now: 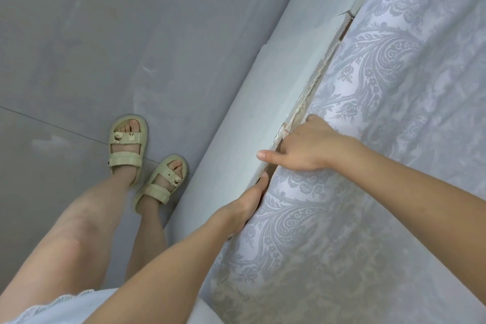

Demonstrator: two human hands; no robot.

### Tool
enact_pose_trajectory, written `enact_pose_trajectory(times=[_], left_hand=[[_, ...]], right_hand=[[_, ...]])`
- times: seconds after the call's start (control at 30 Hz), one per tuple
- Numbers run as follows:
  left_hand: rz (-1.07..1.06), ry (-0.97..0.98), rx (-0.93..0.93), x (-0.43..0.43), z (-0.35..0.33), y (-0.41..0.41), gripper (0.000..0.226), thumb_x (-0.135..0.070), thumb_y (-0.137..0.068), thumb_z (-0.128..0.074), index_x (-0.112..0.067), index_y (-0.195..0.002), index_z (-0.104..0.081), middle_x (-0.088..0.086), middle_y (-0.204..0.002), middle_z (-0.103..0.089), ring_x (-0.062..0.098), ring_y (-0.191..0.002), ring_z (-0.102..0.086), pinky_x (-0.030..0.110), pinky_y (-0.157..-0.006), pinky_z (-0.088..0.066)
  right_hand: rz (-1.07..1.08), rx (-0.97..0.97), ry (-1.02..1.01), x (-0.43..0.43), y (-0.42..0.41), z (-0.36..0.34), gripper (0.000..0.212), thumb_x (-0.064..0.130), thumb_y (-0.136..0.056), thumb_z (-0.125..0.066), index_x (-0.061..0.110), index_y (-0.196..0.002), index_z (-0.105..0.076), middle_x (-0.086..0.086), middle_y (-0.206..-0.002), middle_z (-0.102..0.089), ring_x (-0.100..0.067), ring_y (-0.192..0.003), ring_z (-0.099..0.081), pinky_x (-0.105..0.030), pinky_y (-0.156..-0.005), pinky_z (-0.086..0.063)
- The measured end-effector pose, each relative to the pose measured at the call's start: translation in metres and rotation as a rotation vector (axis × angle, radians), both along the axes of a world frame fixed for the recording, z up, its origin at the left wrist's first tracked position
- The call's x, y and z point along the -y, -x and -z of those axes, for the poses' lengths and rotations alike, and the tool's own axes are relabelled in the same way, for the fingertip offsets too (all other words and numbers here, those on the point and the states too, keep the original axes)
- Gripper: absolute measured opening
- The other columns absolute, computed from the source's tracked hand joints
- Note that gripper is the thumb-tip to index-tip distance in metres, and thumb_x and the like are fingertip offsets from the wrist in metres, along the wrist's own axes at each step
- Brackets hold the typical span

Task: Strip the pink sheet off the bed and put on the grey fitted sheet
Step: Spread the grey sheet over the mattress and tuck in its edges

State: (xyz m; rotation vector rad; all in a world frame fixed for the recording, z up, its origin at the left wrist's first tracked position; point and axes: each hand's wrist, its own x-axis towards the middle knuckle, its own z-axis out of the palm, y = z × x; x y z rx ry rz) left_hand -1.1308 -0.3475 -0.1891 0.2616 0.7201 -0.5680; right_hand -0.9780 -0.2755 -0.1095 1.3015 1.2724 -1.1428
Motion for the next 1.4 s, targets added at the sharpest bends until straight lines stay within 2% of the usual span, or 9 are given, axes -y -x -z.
enact_pose_trajectory(times=[0.13, 0.23, 0.4, 0.5, 0.63, 0.8, 1.0, 1.17, 1.4], left_hand=[[0.029, -0.053, 0.010, -0.003, 0.003, -0.001, 0.052, -0.066, -0.092, -0.006, -0.053, -0.131, -0.037, -0.011, -0.127, -0.055, 0.013, -0.117, -0.054, 0.036, -0.104, -0.040], [-0.019, -0.199, -0.140, -0.013, 0.004, 0.020, 0.063, -0.057, -0.098, -0.013, -0.020, -0.111, -0.063, -0.001, -0.100, -0.067, 0.014, -0.090, -0.061, 0.025, -0.085, -0.046], [0.118, -0.565, -0.288, -0.014, 0.023, 0.105, 0.060, -0.062, -0.085, -0.029, -0.026, -0.056, -0.066, -0.004, -0.111, -0.064, 0.011, -0.108, -0.054, 0.030, -0.101, -0.030], [0.293, -0.510, -0.221, -0.003, 0.021, 0.134, 0.058, -0.051, -0.096, -0.035, -0.019, -0.061, -0.068, -0.010, -0.119, -0.054, 0.007, -0.122, -0.041, 0.025, -0.099, -0.020], [0.267, -0.367, -0.133, 0.015, 0.014, 0.141, 0.056, -0.045, -0.099, -0.034, -0.009, -0.072, -0.067, -0.007, -0.109, -0.058, 0.008, -0.112, -0.045, 0.014, -0.083, -0.027], [0.176, -0.337, -0.166, 0.043, 0.021, 0.167, 0.056, -0.065, -0.079, -0.045, -0.017, -0.077, -0.074, 0.001, -0.102, -0.069, 0.015, -0.107, -0.060, 0.023, -0.100, -0.039], [0.004, -0.288, -0.159, 0.052, 0.009, 0.196, 0.049, -0.037, -0.101, -0.030, -0.004, -0.109, -0.067, 0.000, -0.093, -0.068, -0.003, -0.071, -0.065, 0.005, -0.060, -0.044], [-0.121, -0.285, -0.158, 0.064, -0.003, 0.204, 0.047, -0.042, -0.100, -0.031, -0.010, -0.113, -0.063, 0.003, -0.115, -0.066, 0.014, -0.106, -0.061, 0.020, -0.089, -0.045], [-0.050, -0.116, 0.043, 0.103, -0.006, 0.181, 0.045, -0.069, -0.090, -0.023, -0.050, -0.116, -0.055, -0.017, -0.128, -0.058, 0.002, -0.124, -0.049, 0.031, -0.112, -0.029]], right_hand=[[-0.143, 0.101, 0.084, 0.015, 0.010, 0.031, 0.087, 0.072, -0.087, 0.002, 0.024, -0.120, -0.062, -0.003, -0.133, -0.057, -0.020, -0.128, -0.044, -0.040, -0.108, -0.022], [-0.157, 0.183, 0.177, 0.013, 0.023, 0.044, 0.087, 0.073, -0.087, 0.000, 0.021, -0.137, -0.049, -0.006, -0.147, -0.042, -0.023, -0.139, -0.032, -0.042, -0.110, -0.019], [0.156, 0.049, -0.007, 0.016, 0.045, 0.027, 0.078, 0.071, -0.090, -0.005, 0.016, -0.090, -0.061, -0.006, -0.111, -0.063, -0.026, -0.116, -0.053, -0.033, -0.085, -0.032], [0.283, -0.080, -0.035, 0.031, 0.080, 0.017, 0.085, 0.073, -0.088, -0.006, 0.015, -0.099, -0.067, -0.002, -0.106, -0.065, -0.025, -0.107, -0.056, -0.034, -0.081, -0.036], [0.219, -0.149, 0.026, 0.062, 0.115, 0.009, 0.071, 0.069, -0.091, -0.004, 0.021, -0.065, -0.050, 0.003, -0.071, -0.051, -0.025, -0.090, -0.053, -0.035, -0.084, -0.034], [0.147, -0.127, 0.038, 0.080, 0.137, 0.012, 0.076, 0.067, -0.091, -0.001, 0.021, -0.080, -0.061, -0.003, -0.104, -0.066, -0.021, -0.109, -0.053, -0.040, -0.106, -0.023], [0.044, -0.099, 0.179, 0.083, 0.154, 0.015, 0.085, 0.069, -0.090, 0.001, 0.022, -0.128, -0.057, -0.004, -0.139, -0.051, -0.020, -0.133, -0.040, -0.040, -0.110, -0.017], [0.215, -0.009, 0.438, 0.083, 0.169, 0.042, 0.082, 0.067, -0.092, -0.003, 0.015, -0.141, -0.044, -0.009, -0.151, -0.034, -0.025, -0.139, -0.031, -0.037, -0.109, -0.023], [0.327, -0.008, 0.508, 0.096, 0.169, 0.026, 0.088, 0.067, -0.092, -0.005, 0.005, -0.135, -0.048, -0.009, -0.134, -0.055, -0.025, -0.127, -0.046, -0.033, -0.105, -0.027]])
